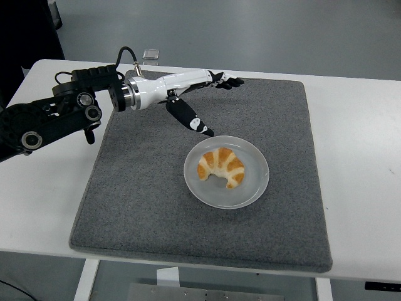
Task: Place the bread on the plate
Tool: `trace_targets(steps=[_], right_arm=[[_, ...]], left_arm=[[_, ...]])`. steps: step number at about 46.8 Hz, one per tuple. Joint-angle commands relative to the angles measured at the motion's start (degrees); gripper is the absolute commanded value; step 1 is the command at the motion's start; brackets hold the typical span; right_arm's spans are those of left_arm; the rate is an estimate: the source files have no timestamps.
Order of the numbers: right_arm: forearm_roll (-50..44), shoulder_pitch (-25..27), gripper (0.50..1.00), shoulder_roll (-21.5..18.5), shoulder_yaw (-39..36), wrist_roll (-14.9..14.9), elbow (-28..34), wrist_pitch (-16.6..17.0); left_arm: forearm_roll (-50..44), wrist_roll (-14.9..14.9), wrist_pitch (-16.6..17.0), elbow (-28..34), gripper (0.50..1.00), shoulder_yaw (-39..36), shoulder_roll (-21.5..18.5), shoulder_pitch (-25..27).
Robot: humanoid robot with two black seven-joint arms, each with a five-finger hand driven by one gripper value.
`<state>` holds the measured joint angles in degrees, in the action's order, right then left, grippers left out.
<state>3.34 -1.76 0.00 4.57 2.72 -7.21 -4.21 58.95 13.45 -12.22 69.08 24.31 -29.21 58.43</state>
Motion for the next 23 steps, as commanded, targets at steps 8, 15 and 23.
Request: trace_targets(steps=[8,15,23], right_arm=[[0.0,0.0,0.952,0.0,0.0,0.0,0.0,0.1],[0.0,0.0,0.952,0.0,0.0,0.0,0.0,0.1],[0.0,0.0,0.952,0.0,0.0,0.0,0.0,0.1]], left_arm=[[-9.2,0.0,0.0,-0.2,1.0,5.8,-5.1,-3.1],[-17.1,0.0,0.0,-2.0,1.0,5.5,-6.6,-3.4],[-29.0,0.0,-0.3,-6.4,1.0,5.6,-6.7,-3.4]])
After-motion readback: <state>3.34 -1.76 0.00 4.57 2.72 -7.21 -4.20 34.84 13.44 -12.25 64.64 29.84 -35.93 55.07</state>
